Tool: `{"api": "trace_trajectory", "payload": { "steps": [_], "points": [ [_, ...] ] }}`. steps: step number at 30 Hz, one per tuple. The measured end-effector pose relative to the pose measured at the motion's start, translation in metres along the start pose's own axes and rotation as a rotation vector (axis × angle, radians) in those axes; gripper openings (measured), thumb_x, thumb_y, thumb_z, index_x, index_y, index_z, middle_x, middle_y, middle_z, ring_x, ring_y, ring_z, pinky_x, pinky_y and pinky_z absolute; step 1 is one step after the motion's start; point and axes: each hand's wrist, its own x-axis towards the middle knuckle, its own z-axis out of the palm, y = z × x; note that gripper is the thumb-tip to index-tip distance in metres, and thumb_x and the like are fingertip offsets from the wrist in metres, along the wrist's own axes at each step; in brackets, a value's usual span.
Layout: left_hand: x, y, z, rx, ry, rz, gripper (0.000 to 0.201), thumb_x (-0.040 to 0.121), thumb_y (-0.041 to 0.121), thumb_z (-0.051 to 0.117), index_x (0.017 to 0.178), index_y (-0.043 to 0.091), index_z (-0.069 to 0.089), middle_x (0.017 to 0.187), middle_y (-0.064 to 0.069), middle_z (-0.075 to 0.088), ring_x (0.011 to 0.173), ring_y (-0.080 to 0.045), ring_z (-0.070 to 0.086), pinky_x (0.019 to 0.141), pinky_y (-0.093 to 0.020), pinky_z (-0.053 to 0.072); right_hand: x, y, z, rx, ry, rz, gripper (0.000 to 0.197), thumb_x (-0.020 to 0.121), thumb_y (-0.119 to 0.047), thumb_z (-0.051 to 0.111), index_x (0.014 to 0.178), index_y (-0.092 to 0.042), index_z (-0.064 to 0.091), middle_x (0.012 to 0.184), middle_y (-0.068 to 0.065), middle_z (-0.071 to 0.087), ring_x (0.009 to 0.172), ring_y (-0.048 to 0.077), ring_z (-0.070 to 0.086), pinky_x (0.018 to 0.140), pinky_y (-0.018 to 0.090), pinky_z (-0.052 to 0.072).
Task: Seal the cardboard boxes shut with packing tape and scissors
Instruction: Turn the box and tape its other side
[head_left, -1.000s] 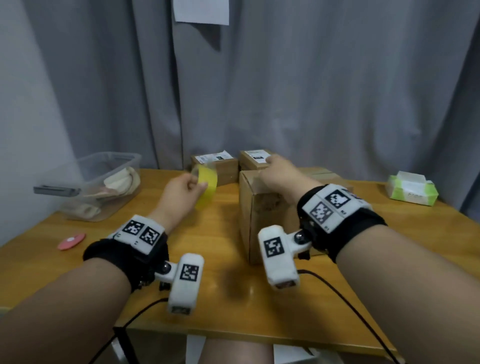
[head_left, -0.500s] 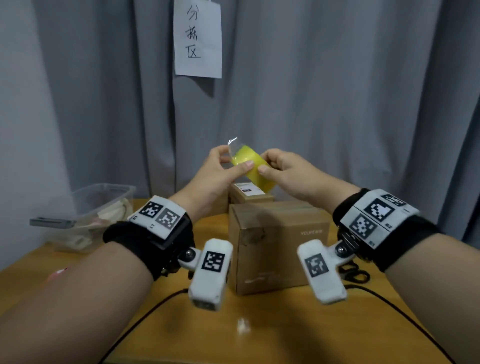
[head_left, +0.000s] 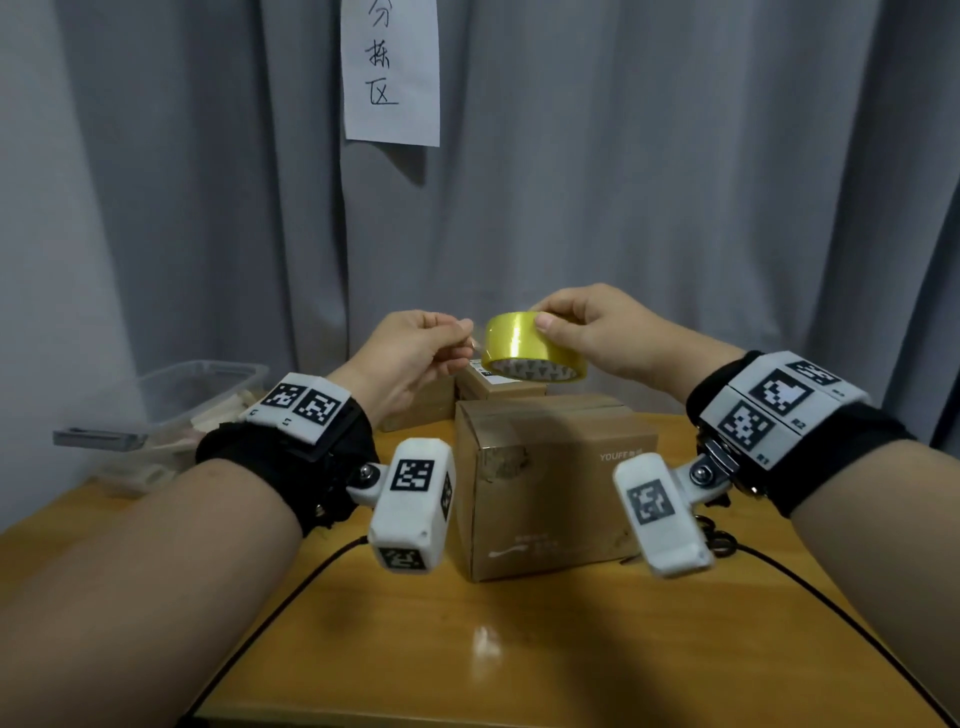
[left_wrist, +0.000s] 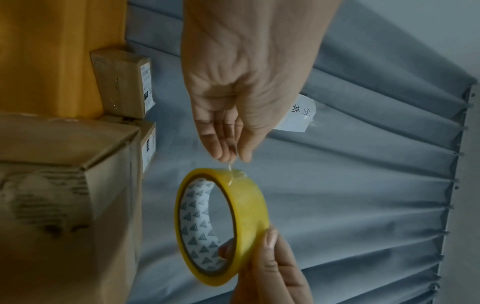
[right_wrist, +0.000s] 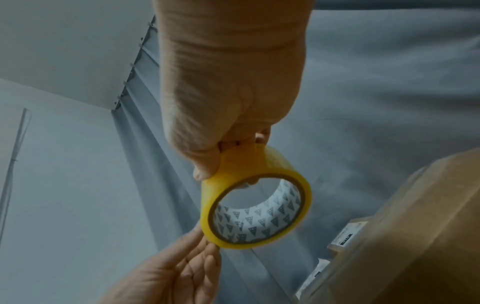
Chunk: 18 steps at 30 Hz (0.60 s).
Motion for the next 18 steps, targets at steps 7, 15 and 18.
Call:
{"api": "trace_trajectory", "payload": {
  "steps": [7, 15, 18],
  "points": [
    [-0.002, -0.007, -0.003, -0.002, -0.039, -0.085, 0.013, 0.092, 0.01, 0.059, 0.086, 0.0, 0.063, 0.072, -0.006, 0.058, 0.064, -0.009, 0.055, 0.057, -0.014, 0.052, 0.005, 0.001, 0.008, -0.04, -0.054, -0.074, 0.017, 0.097, -0.02, 0.054, 0.106, -0.014, 0.067, 0.094, -0.004, 0.065, 0.088, 0.009, 0.059, 0.082, 0.024, 0.046],
    [0.006, -0.006, -0.021, 0.235, 0.171, 0.037, 0.024, 0.094, 0.011, 0.056, 0.071, 0.006, 0.058, 0.061, -0.002, 0.049, 0.051, -0.009, 0.042, 0.045, -0.013, 0.04, 0.028, 0.009, 0.014, -0.248, 0.088, 0.03, 0.038, 0.086, -0.048, 0.063, 0.069, -0.015, 0.064, 0.056, -0.002, 0.052, 0.055, 0.011, 0.049, 0.053, 0.025, 0.037],
    [0.007, -0.025, -0.029, 0.219, 0.229, 0.011, 0.029, 0.094, 0.01, 0.054, 0.066, 0.008, 0.054, 0.058, -0.002, 0.047, 0.051, -0.009, 0.041, 0.044, -0.014, 0.038, 0.049, 0.005, 0.019, -0.433, -0.032, 0.121, 0.051, 0.086, -0.053, 0.062, 0.058, -0.011, 0.055, 0.051, 0.002, 0.043, 0.05, 0.016, 0.041, 0.048, 0.028, 0.03]
  ]
}}
